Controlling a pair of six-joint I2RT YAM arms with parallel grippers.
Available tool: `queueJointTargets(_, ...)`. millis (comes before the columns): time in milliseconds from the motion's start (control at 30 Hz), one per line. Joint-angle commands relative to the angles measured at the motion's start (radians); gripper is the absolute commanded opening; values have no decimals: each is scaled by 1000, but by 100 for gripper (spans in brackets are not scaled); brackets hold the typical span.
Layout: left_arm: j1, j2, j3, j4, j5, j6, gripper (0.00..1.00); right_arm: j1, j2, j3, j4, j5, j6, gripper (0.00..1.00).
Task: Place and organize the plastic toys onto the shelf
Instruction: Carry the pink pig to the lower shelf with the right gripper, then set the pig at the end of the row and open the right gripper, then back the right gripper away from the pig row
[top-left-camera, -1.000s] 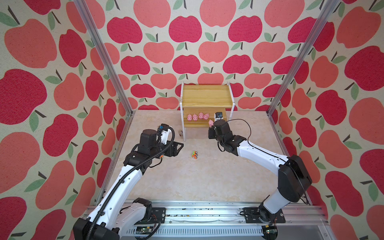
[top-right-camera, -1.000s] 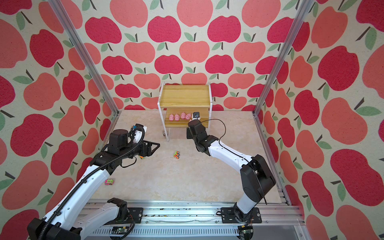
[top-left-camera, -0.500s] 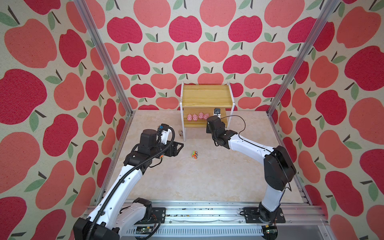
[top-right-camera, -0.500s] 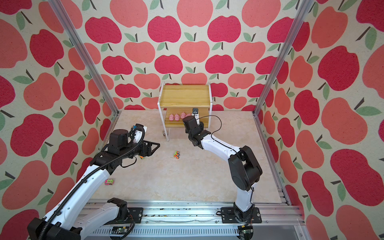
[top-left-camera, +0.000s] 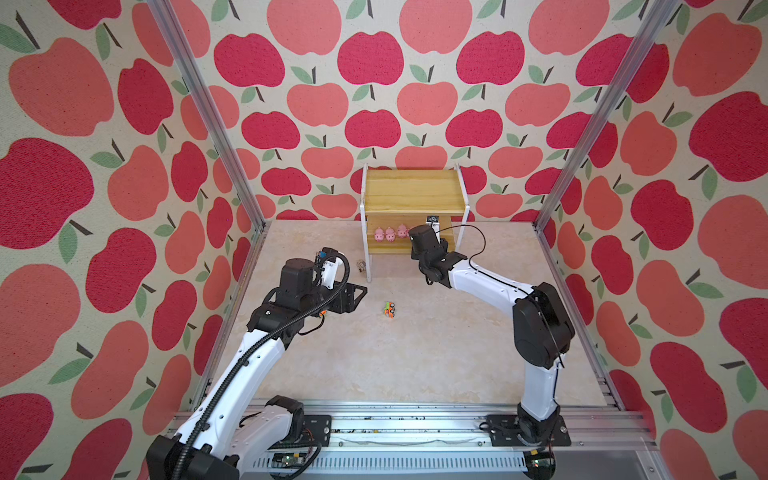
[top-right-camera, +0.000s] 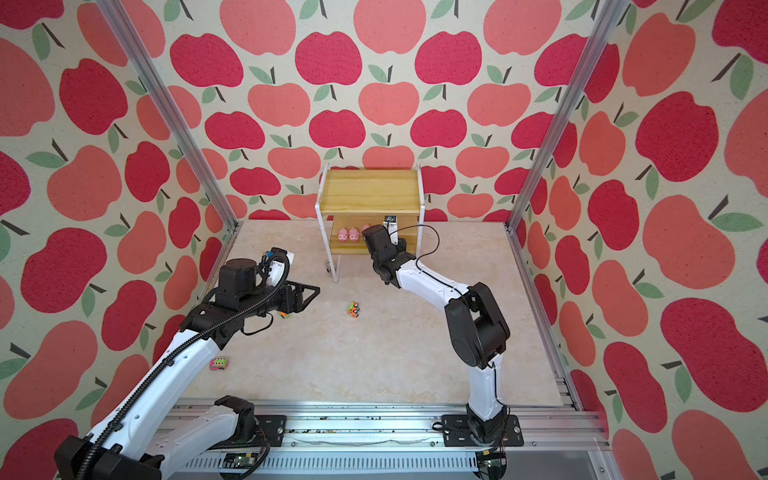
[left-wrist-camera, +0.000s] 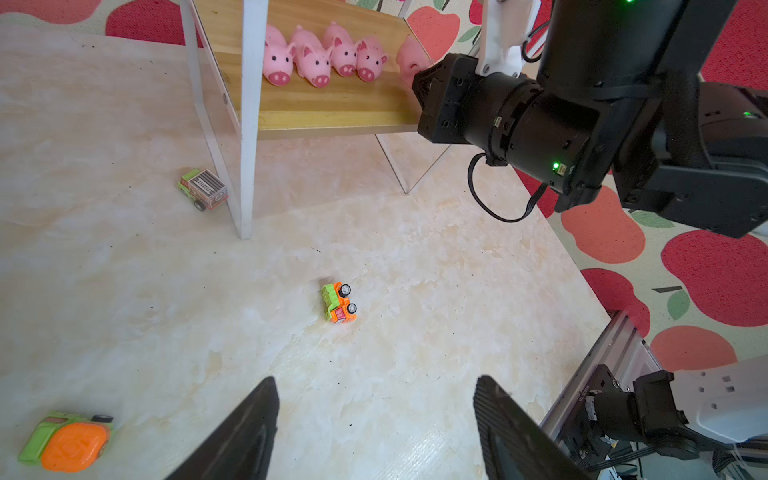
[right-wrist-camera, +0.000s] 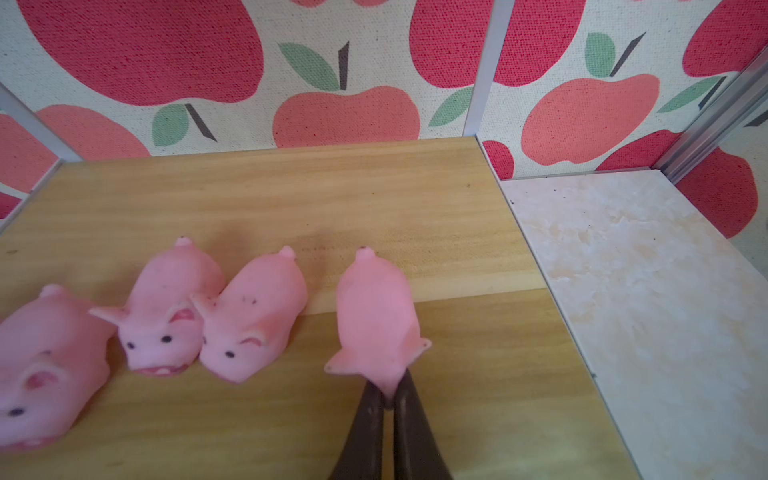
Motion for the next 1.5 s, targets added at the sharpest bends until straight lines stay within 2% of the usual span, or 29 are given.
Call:
queueJointTargets(0,0,-3,-14,6,8,20,77,-7,31,50,-23,-1,-5,9)
queueJointTargets(733,3,-19,-18,-1,4,24,77,-12,38,14,74,-36,-115,22)
queueJointTargets(867,3,-19,-18,-2,2,26,77,-12,28,9,81,-39,-130,27)
queueJointTargets(1033,3,-20,-19,-5,0,28,77,-9,-35,-77,141,-44,-157,44)
queueJointTargets(1200,3,-17,-18,-5,0,29,77,2,-126,-188,213,-65,-198,56)
queueJointTargets(1300,3,-16,-18,-6,0,29,77,5,-190,-255,235,-97,-206,58)
queueJointTargets(1467,3,-13,-18,-5,-2,31,77,0,-291,-362,280,-181,-213,56)
